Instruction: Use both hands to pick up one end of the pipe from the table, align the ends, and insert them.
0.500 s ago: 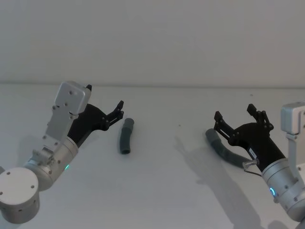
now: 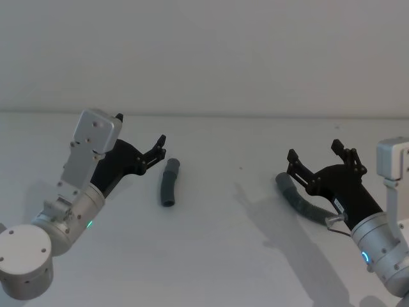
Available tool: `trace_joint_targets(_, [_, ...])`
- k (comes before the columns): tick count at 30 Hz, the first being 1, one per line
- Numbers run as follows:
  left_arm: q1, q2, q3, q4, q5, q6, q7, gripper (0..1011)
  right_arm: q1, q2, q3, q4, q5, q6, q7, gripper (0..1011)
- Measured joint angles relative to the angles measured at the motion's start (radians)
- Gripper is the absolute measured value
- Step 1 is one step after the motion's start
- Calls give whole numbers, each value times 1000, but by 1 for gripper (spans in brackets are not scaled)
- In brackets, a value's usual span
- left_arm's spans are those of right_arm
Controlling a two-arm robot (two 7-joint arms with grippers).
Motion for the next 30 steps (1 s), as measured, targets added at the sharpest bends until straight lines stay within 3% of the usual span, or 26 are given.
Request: trace_joint_targets(30, [0, 0, 0, 0, 0, 0, 0, 1001, 0, 0, 0, 0, 0, 0, 0, 1002])
